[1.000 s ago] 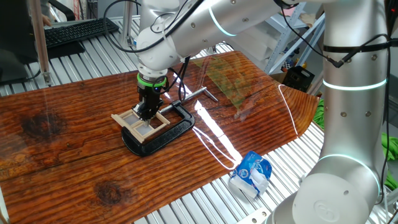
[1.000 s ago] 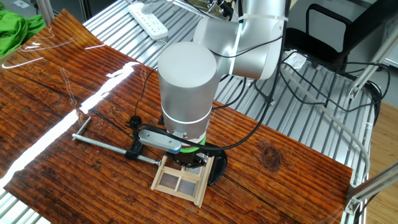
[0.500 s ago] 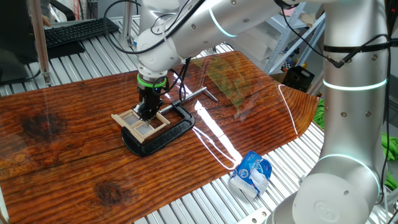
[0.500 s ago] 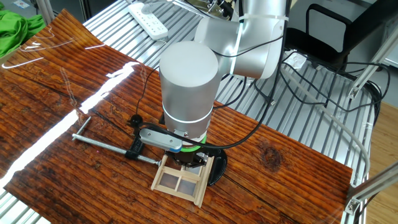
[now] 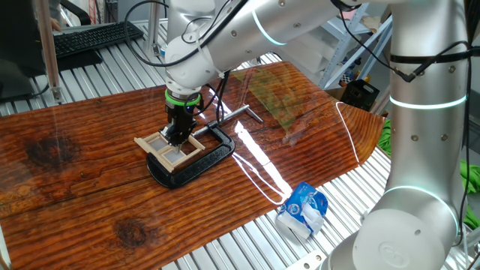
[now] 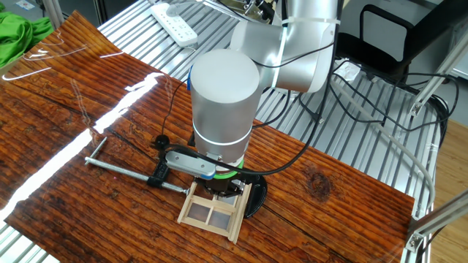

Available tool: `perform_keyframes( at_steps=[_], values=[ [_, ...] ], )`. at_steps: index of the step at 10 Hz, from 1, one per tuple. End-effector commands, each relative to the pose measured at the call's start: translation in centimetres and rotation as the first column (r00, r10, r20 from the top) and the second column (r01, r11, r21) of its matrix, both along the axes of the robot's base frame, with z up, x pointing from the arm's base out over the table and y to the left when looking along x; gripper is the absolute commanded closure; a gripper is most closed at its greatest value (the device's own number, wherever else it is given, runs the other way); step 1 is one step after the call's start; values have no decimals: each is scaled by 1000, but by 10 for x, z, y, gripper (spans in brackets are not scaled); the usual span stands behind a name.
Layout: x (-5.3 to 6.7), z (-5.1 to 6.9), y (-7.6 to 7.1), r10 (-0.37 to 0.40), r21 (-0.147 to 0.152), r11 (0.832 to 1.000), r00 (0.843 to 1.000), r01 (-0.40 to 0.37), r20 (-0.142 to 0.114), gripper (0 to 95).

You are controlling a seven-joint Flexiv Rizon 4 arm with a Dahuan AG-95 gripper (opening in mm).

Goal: Close a sliding window

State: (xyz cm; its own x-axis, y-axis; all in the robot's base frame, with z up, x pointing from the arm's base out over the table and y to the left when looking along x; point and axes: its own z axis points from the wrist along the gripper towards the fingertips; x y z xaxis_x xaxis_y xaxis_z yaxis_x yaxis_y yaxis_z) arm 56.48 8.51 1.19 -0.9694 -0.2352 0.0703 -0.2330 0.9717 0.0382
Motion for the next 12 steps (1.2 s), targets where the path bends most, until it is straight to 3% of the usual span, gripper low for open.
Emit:
perform_keyframes(
  at_steps=[1,12],
  values=[
    [0,0,0,-1,-1,1000,1000,1,1,950],
    [1,-1,-2,6,-8,1000,1000,-6,19,950]
  ],
)
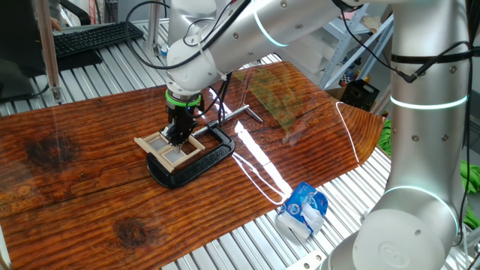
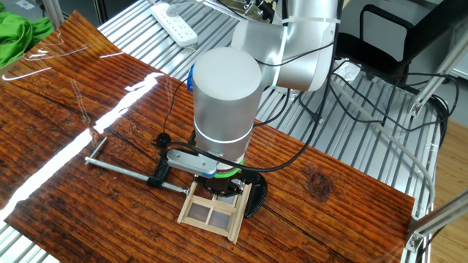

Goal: Close a sliding window

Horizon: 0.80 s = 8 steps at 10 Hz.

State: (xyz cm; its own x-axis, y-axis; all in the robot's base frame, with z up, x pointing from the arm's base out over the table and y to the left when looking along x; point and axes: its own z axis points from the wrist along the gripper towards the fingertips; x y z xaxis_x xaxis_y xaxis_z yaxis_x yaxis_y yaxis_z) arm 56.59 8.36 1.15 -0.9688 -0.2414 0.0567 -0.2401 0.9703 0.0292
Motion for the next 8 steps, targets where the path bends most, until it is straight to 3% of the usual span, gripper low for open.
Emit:
perform_keyframes(
  at_steps=[1,8],
  values=[
    [1,-1,-1,0,-5,1000,1000,0,6,950],
    [2,-2,-4,0,-7,1000,1000,0,14,950]
  ],
)
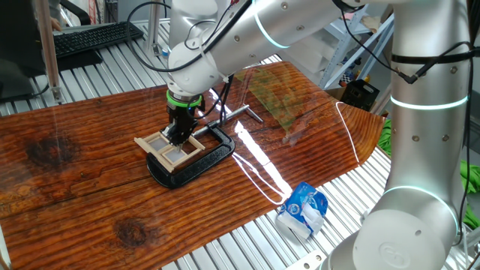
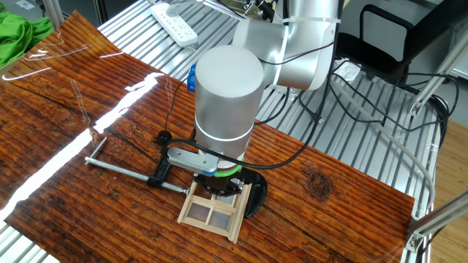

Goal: Close a sliding window

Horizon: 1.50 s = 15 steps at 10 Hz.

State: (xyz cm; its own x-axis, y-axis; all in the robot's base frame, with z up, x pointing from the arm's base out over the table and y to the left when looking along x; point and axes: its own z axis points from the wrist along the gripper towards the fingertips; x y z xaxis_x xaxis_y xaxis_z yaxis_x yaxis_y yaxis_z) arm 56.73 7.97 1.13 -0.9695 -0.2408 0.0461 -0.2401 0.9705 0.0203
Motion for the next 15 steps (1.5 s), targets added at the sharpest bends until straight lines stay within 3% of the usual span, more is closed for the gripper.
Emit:
perform_keyframes(
  at_steps=[1,15],
  values=[
    [1,-2,-1,0,-2,1000,1000,0,1,950],
    [4,-1,-11,0,-26,1000,1000,0,16,950]
  ],
)
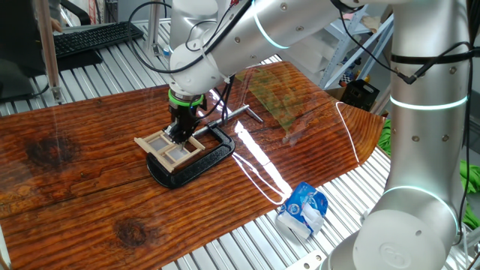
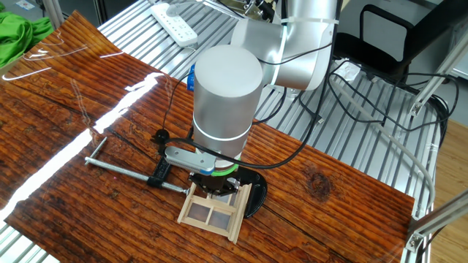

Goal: Close a sliding window

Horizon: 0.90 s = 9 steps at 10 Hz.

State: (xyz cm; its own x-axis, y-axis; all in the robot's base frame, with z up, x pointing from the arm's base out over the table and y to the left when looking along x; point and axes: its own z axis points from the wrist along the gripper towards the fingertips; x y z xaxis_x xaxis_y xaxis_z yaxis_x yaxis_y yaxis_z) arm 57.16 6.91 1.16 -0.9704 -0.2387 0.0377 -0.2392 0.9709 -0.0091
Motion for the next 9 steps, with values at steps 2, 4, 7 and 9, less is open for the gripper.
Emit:
perform_keyframes(
  at_steps=[2,4,7,9],
  values=[
    [0,-1,-2,1,-1,1000,1000,-1,2,950],
    [1,-2,-4,1,2,1000,1000,-1,4,950],
    [2,-1,-6,1,0,1000,1000,-1,3,950],
    [2,-1,-7,1,2,1000,1000,-1,1,950]
  ],
)
